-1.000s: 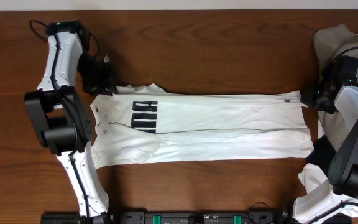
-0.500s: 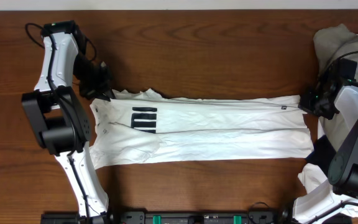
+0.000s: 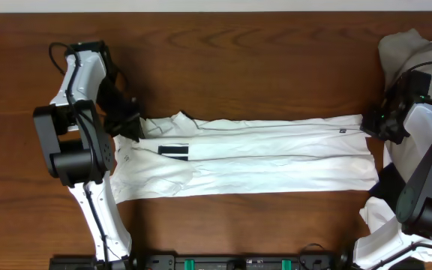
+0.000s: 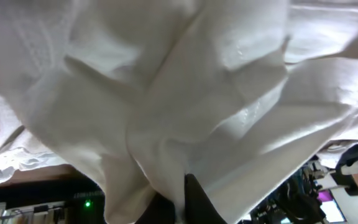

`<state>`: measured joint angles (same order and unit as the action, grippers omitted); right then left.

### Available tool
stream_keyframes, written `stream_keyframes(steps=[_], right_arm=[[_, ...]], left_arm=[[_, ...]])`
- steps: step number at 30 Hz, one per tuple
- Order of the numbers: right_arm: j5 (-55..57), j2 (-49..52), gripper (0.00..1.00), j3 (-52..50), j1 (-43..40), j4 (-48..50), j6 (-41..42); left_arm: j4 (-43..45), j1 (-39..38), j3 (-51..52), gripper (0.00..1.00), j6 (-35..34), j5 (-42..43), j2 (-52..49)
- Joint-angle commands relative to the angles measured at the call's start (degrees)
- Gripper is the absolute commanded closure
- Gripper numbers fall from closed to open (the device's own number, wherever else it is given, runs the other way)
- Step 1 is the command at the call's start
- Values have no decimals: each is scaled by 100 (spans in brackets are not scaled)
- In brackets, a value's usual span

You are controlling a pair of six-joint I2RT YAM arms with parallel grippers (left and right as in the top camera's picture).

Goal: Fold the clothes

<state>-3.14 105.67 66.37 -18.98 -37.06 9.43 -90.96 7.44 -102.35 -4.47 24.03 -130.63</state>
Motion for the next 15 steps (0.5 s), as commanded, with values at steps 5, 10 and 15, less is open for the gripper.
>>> stream_keyframes(steps=[5,10,15], right_arm=[[72,-153,96,33,-55,-2,-31],[72,-153,96,33,-55,-11,-50],[74,-153,95,33,-50,-24,-96]], left_arm=[[4,13,638,94,52,-66,144],[20,13,890,94,55,-68,144],[15,13,940,94,48,-221,144]])
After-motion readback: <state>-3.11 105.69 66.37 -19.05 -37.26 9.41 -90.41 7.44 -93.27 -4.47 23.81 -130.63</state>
